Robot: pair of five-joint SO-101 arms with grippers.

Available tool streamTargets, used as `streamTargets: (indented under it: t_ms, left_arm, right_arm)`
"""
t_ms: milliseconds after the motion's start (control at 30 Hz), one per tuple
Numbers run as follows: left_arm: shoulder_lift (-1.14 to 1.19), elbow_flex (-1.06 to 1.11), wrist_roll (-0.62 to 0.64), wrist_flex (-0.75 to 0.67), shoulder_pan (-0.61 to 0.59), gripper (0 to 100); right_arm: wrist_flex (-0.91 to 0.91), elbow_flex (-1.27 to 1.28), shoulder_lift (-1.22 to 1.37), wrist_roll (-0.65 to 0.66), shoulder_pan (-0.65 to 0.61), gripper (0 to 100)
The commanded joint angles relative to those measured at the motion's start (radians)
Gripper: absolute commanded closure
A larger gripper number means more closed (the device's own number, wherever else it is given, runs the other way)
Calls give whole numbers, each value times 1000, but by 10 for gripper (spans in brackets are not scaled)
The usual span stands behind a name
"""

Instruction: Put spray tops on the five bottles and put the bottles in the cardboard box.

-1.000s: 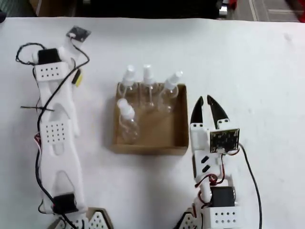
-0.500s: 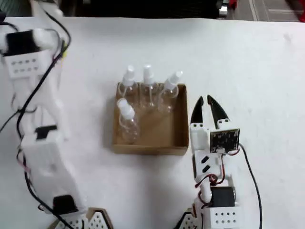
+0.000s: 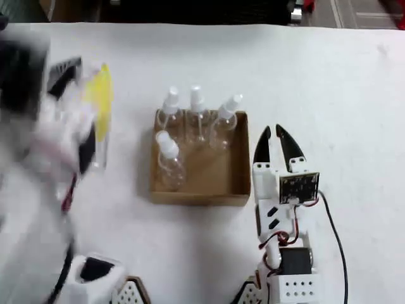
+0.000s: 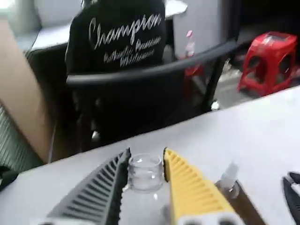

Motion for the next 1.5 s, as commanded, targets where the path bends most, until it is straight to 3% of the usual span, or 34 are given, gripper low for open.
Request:
streamTargets:
  t_ms: [0, 133, 233, 367, 533, 633, 733, 833, 1033, 1133, 1233, 1467]
  left_arm:
    - [-154, 157, 17, -123, 111, 978]
    - [-254, 382, 66, -287, 245, 978]
    - [-311, 551, 14, -433, 334, 978]
    - [-395, 733, -77, -589, 360, 978]
    - [-512, 833, -77, -651, 360, 978]
    - [-538, 918, -77, -672, 360, 977]
    - [-565, 1008, -74, -760, 360, 977]
    - [-622, 1091, 17, -893, 360, 977]
    - [-680, 1321, 167, -1195, 361, 976]
    - [-685, 1415, 206, -1280, 363, 976]
    - [-687, 1432, 206, -1250, 414, 977]
    - [-687, 1428, 203, -1181, 552, 976]
  right_arm:
    - [13, -63, -10, -6, 1, 947]
    - [196, -198, -10, -9, -10, 949]
    - [369, -333, -10, -9, -10, 950]
    - [541, -509, -10, -21, -24, 950]
    - [618, -692, -12, -94, -185, 950]
    - [615, -775, -10, 12, -351, 950]
    - [576, -822, -10, 226, -552, 950]
    - [575, -856, -10, 387, -690, 963]
    - [596, -838, -8, 402, -811, 982]
    - [596, -796, -8, 402, -819, 982]
    - [581, -712, -8, 410, -812, 982]
    - [361, -506, -8, 404, -553, 982]
